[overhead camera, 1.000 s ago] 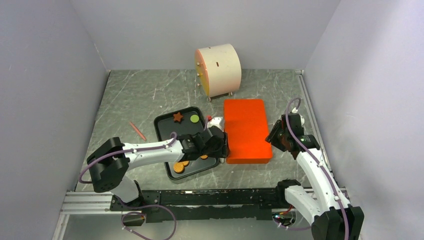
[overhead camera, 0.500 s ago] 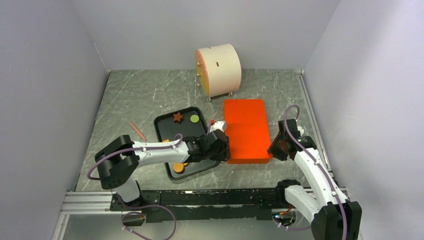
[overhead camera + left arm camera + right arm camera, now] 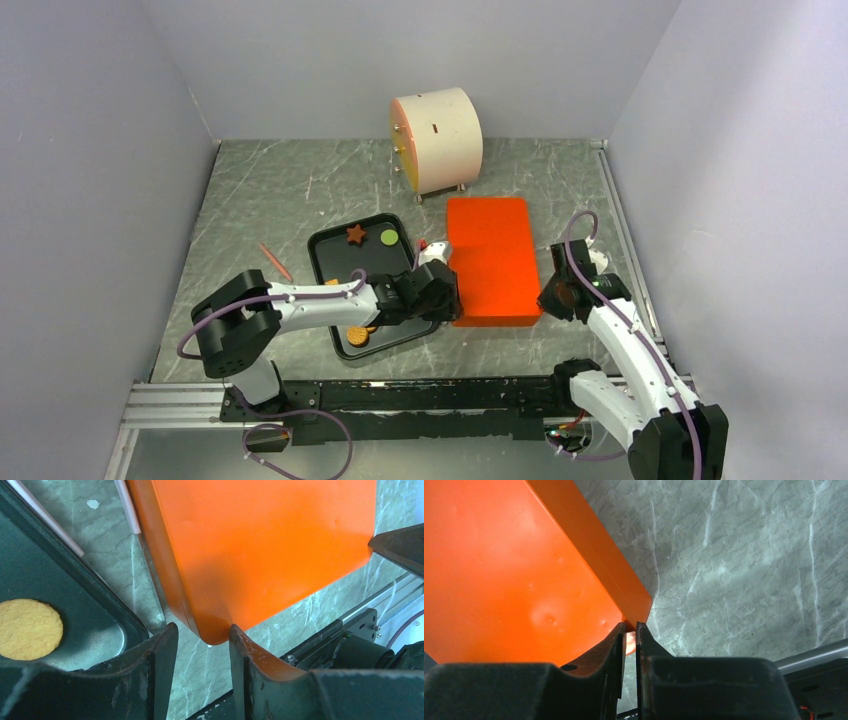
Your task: Pack the cookies
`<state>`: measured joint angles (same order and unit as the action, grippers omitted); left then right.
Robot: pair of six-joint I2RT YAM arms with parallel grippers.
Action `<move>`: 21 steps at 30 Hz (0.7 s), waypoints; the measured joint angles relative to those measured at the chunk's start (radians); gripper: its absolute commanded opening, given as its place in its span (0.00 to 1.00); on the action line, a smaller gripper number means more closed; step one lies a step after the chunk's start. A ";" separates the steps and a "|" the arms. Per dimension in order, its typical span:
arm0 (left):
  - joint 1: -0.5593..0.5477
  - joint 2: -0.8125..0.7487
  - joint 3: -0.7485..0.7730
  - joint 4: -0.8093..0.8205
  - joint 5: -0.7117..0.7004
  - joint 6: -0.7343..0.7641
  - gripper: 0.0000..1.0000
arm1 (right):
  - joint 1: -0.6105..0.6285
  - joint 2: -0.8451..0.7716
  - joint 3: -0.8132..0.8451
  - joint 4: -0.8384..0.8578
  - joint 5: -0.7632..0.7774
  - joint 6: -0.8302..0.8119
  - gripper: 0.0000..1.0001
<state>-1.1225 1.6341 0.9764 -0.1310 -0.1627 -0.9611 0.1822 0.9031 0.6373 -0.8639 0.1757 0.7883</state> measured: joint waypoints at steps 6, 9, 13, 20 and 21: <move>0.000 -0.016 -0.029 0.031 -0.006 -0.025 0.48 | 0.008 -0.010 0.000 0.001 0.007 0.008 0.19; 0.006 -0.060 -0.053 -0.008 -0.034 -0.013 0.50 | 0.016 -0.018 0.003 0.002 0.006 0.001 0.24; 0.045 -0.078 -0.022 -0.075 -0.045 0.033 0.51 | 0.023 -0.019 0.068 -0.002 0.018 -0.035 0.34; 0.198 -0.255 -0.006 -0.115 -0.072 0.112 0.54 | 0.024 -0.083 0.216 0.069 0.111 -0.150 0.52; 0.233 -0.293 -0.006 -0.122 -0.074 0.124 0.54 | 0.024 -0.102 0.224 0.080 0.129 -0.170 0.54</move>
<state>-0.8894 1.3407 0.9707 -0.2531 -0.2371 -0.8368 0.2066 0.8009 0.8608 -0.7841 0.3046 0.6186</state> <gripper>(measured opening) 0.528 0.480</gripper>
